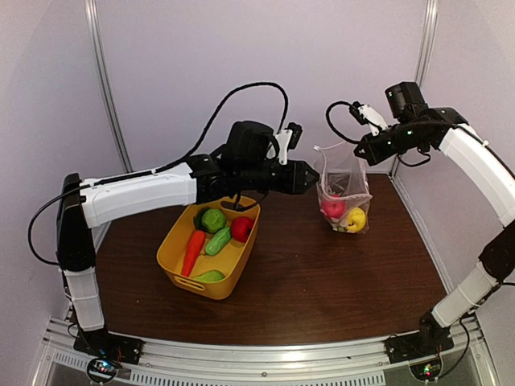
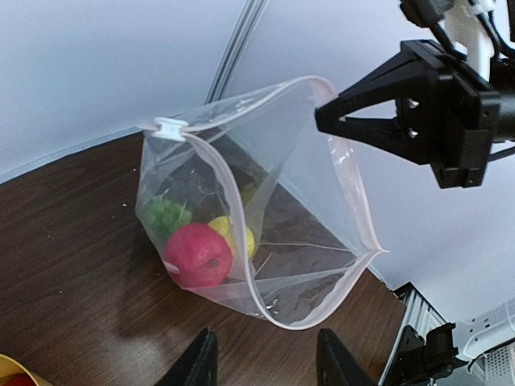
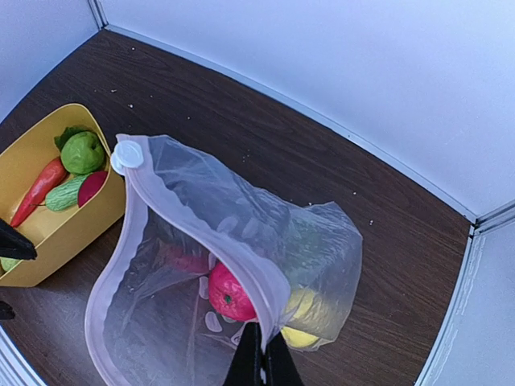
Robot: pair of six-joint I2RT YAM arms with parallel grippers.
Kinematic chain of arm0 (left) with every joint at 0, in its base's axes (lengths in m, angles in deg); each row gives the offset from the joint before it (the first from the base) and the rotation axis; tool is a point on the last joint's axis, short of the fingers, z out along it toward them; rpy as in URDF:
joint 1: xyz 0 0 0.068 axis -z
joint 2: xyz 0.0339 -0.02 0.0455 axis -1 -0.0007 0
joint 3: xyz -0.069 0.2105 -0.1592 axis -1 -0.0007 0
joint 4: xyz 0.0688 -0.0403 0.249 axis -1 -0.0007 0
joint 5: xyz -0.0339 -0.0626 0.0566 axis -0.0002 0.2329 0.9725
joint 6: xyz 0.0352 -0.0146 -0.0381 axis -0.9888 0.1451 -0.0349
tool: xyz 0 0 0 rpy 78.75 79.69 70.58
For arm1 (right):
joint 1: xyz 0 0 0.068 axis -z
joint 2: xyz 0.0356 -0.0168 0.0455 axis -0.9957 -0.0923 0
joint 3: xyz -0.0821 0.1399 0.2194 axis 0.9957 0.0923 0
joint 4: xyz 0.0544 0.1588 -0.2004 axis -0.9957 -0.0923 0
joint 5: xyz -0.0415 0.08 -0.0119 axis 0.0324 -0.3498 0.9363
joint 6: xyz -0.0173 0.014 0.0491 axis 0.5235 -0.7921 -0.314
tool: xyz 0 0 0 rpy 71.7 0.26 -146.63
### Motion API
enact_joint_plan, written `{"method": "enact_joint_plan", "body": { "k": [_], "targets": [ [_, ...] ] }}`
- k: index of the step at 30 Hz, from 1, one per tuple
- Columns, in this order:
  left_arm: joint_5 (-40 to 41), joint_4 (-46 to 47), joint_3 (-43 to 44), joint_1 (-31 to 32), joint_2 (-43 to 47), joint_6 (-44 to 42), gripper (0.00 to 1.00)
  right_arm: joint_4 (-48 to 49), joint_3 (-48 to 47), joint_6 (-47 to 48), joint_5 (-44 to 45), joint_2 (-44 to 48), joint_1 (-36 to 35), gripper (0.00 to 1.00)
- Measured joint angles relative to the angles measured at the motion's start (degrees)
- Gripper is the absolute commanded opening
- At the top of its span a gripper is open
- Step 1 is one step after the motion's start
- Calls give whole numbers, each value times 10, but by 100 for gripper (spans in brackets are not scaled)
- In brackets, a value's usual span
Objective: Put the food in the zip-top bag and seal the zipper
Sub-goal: Adjust the zipper food storage bag at the center of the board.
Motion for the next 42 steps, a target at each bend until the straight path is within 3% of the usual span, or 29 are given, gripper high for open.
{"method": "enact_joint_plan", "body": {
  "k": [2, 6, 14, 23, 28, 31, 36, 39, 42],
  "targets": [
    [0, -2, -8, -5, 3, -11, 55, -3, 0, -3, -11, 0, 0, 0],
    [4, 5, -30, -14, 8, -1, 56, 11, 22, -15, -28, 3, -1, 0],
    [-16, 56, -66, -7, -13, 116, 58, 46, 91, -48, -75, 4, -7, 0],
    [-19, 45, -45, 3, -57, 198, 25, 56, 92, -61, -97, 4, -24, 0],
    [-26, 29, -27, 3, -77, 219, 0, 55, 90, -60, -97, 3, -25, 0],
    [-29, 20, -10, 3, -82, 212, 0, 37, 66, -55, -90, -4, -26, 0],
    [-34, 10, 96, 1, -100, 164, 0, 11, -65, -16, -13, -45, -26, 0],
    [-11, 6, 159, -1, -95, 129, 0, 4, -90, 8, 29, -42, -25, 0],
    [-6, 9, 162, -8, -76, 113, 0, -11, -89, 21, 45, -43, -22, 0]
  ]
}}
